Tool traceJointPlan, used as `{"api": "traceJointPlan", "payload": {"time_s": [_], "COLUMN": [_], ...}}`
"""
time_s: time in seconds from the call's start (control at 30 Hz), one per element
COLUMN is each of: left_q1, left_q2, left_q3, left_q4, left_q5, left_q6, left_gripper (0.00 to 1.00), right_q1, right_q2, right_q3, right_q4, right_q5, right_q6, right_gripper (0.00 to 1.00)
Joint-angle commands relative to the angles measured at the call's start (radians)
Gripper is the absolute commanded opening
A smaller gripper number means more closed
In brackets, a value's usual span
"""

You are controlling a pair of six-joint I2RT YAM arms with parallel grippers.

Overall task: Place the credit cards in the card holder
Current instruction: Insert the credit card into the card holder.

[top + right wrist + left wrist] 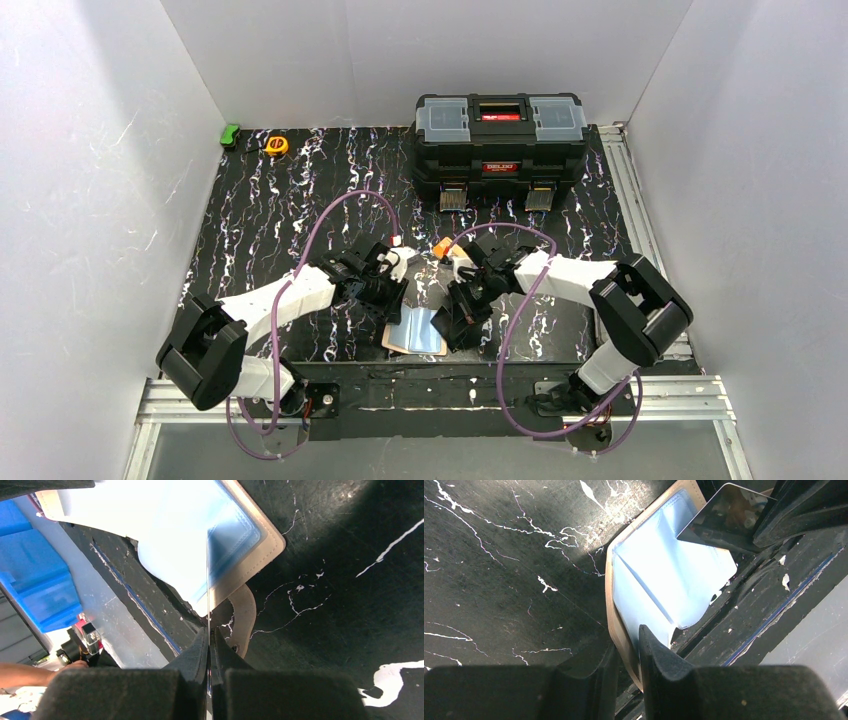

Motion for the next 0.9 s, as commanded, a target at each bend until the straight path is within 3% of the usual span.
{"api": "traceJointPlan", "payload": {"time_s": [0.0,0.57,0.87], "left_q1": [0.006,0.006,0.005], "left_q2": [-0.003,-0.015,-0.013], "left_q3": [0.001,-0.008,-0.001], "left_q4": [-0.015,-0.015,-0.017], "left_q5": [0.011,0.010,0.008], "left_q6": [0.001,0.001,0.003], "left_gripper": [0.18,0.17,0.17], "right_q1": [0.001,0.005,0.011], "right_q2": [0.032,-0.055,0.024], "right_q3": [0.037,-0.018,0.048], "right_q4": [-0.028,-0.147,-0.135], "right_q5": [-0.013,0.052,-0.005], "right_q6": [-0.003,0.018,0.010], "right_gripper": [0.01,0.01,0.01]}}
